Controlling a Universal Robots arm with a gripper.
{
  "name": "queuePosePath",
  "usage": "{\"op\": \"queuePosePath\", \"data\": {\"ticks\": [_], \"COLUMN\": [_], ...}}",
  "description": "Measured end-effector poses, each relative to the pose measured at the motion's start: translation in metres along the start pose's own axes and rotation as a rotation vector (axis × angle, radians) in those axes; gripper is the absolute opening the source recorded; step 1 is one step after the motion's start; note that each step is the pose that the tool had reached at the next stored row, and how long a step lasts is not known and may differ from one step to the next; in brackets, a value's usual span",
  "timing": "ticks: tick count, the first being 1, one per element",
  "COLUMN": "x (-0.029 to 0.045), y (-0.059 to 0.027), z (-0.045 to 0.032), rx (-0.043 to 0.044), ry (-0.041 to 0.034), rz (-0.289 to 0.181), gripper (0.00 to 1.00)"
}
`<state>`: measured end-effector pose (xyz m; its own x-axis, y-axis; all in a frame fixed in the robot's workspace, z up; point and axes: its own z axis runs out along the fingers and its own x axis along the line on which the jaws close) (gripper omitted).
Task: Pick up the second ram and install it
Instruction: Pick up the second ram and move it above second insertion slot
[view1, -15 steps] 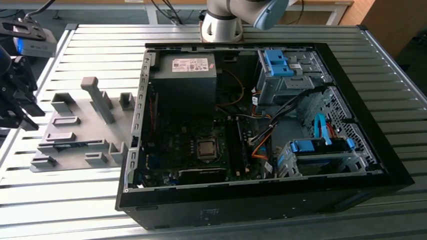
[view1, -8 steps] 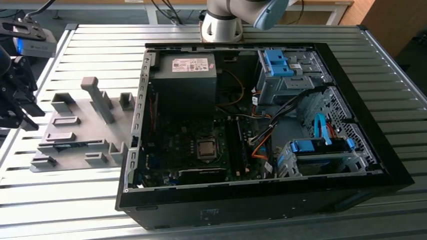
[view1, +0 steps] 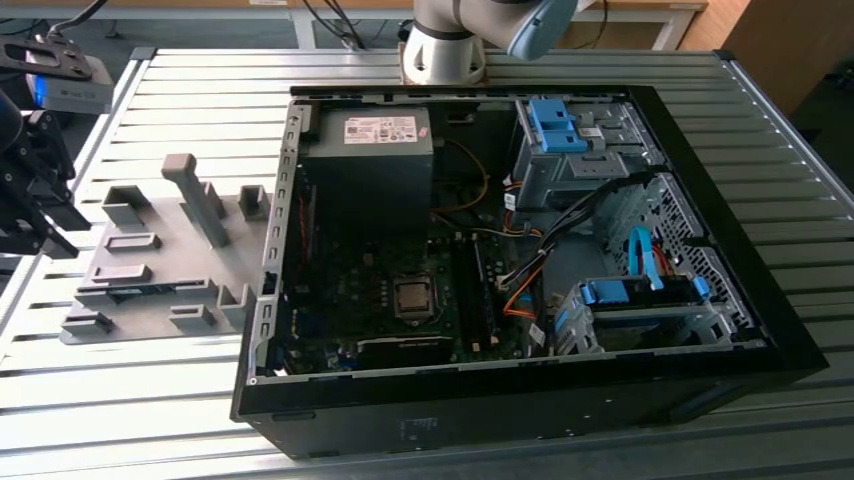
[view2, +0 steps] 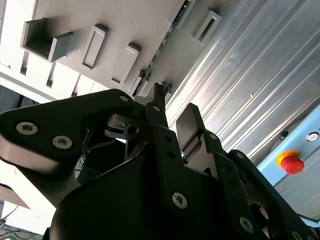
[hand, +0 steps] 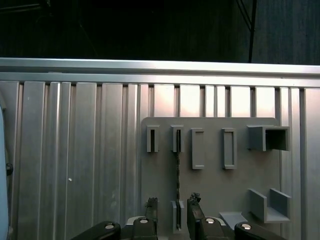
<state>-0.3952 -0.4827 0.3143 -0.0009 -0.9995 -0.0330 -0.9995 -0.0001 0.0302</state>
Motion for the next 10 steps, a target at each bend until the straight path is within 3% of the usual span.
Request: {"op": "queuePosePath", "data": {"ticks": [2,6,8,10], "x": [0.0000,0.0000,0.0000,0.0000], "y": [0.0000,0.0000,0.0000,0.0000], "z": [0.0000,0.0000,0.0000,0.0000], "rx": [0.0000,0.0000,0.0000,0.0000], "ry": [-0.0040,-0.0051,-0.0132,-0.0135], "rz": [0.000,0.000,0.000,0.000], "gripper": [0.37,0.37,0.37,0.37]}}
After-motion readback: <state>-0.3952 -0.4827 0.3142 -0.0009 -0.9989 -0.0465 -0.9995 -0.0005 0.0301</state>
